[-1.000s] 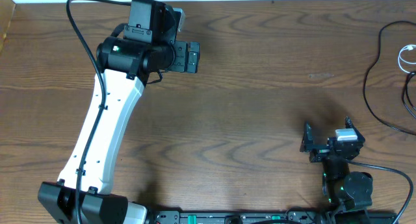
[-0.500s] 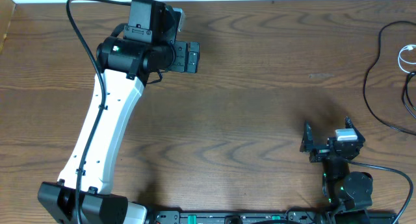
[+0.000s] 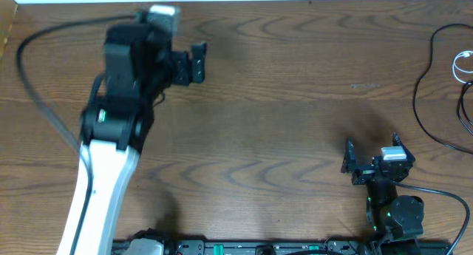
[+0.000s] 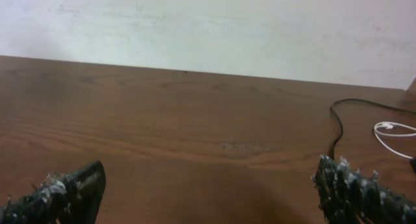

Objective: Untangle cables

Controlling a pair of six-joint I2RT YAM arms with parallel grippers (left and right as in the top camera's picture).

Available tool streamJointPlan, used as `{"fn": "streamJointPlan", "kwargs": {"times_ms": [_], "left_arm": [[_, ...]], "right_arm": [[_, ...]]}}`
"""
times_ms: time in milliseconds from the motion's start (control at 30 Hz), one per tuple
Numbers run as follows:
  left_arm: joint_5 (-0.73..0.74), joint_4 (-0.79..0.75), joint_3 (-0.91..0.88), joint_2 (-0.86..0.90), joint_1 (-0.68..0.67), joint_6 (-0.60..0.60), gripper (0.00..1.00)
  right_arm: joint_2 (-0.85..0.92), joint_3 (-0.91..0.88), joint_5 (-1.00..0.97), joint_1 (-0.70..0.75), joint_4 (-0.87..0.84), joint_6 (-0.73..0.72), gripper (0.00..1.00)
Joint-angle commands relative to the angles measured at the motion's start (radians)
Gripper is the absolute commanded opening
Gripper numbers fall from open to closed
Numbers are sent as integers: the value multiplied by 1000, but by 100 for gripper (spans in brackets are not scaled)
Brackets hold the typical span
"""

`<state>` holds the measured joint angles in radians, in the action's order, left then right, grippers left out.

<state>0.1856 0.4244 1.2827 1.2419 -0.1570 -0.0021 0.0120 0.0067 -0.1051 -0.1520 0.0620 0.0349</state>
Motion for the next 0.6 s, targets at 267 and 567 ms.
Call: {"fn": "streamJointPlan", "kwargs": {"times_ms": [267,567], "left_arm": [[56,-290,-604,-542,109,10,98],[21,-430,-924,-884,135,19,98]], "right_arm": [[-6,-1,3,-2,3,4,99],[-6,-1,3,-2,3,4,99]]}}
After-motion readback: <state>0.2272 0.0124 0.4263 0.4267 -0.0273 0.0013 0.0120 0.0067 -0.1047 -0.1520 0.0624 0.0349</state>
